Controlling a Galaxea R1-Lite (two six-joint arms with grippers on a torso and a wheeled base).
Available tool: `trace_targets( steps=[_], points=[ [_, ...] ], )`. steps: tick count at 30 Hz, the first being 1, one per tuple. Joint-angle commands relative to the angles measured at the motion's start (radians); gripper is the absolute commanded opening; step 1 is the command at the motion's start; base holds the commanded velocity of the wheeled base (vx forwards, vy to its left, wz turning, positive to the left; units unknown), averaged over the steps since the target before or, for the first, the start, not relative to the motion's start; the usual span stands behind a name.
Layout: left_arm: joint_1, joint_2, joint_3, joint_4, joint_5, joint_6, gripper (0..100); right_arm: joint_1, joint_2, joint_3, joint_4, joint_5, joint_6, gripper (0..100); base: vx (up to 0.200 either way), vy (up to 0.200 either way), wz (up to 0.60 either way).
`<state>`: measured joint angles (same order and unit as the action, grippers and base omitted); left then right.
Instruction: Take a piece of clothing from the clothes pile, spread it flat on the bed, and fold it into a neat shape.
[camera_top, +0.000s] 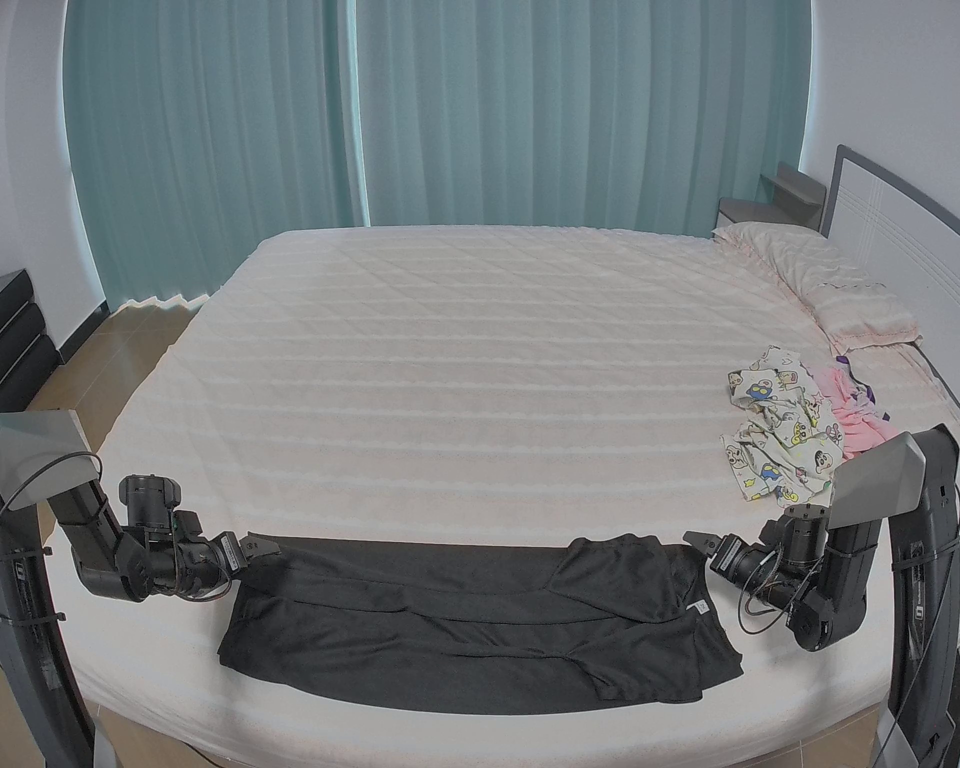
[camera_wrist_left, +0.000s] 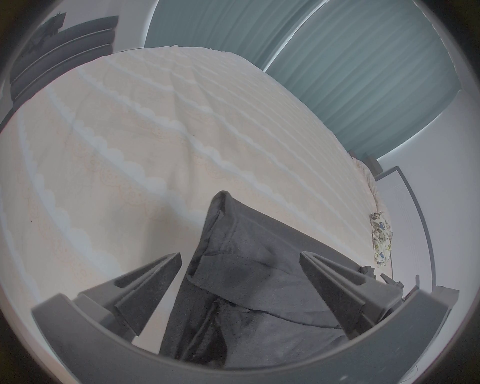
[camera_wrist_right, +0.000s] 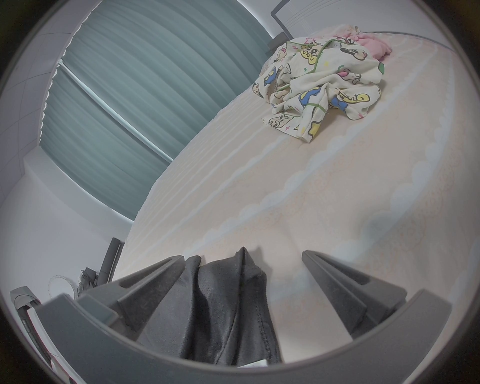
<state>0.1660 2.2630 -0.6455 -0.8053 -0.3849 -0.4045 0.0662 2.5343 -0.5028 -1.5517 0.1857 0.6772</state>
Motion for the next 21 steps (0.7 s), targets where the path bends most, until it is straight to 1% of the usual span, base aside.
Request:
trace_targets(
  steps=[1, 2, 3, 4, 6, 12, 16, 21],
  points=[
    [-0.006, 0.023, 0.003, -0.005, 0.021, 0.007, 100, 0.004, -0.006, 0.007, -0.011, 0.001, -0.001, 100, 0.000, 0.000, 0.00],
    [-0.013, 0.032, -0.002, -0.006, 0.046, 0.010, 100, 0.004, -0.006, 0.010, -0.011, 0.001, -0.001, 100, 0.000, 0.000, 0.00],
    [-0.014, 0.033, -0.002, -0.006, 0.052, 0.012, 100, 0.004, -0.006, 0.010, -0.011, 0.001, -0.001, 100, 0.000, 0.000, 0.00],
    [-0.019, 0.049, -0.008, -0.008, 0.081, 0.026, 100, 0.004, -0.006, 0.010, -0.011, 0.001, -0.001, 100, 0.000, 0.000, 0.00],
    [-0.025, 0.066, -0.014, -0.009, 0.106, 0.044, 100, 0.006, -0.006, 0.010, -0.011, 0.000, -0.001, 100, 0.000, 0.000, 0.00],
    [-0.046, 0.073, -0.019, -0.011, 0.116, 0.055, 100, 0.006, -0.006, 0.010, -0.011, 0.000, -0.001, 100, 0.000, 0.000, 0.00],
    [-0.057, 0.076, 0.003, -0.020, 0.112, 0.115, 100, 0.009, -0.006, 0.012, -0.011, -0.002, -0.001, 100, 0.000, 0.000, 0.00],
    [-0.059, 0.076, 0.055, -0.117, 0.104, 0.141, 100, 0.011, -0.006, 0.024, -0.014, 0.000, -0.001, 100, 0.000, 0.000, 0.00]
  ],
)
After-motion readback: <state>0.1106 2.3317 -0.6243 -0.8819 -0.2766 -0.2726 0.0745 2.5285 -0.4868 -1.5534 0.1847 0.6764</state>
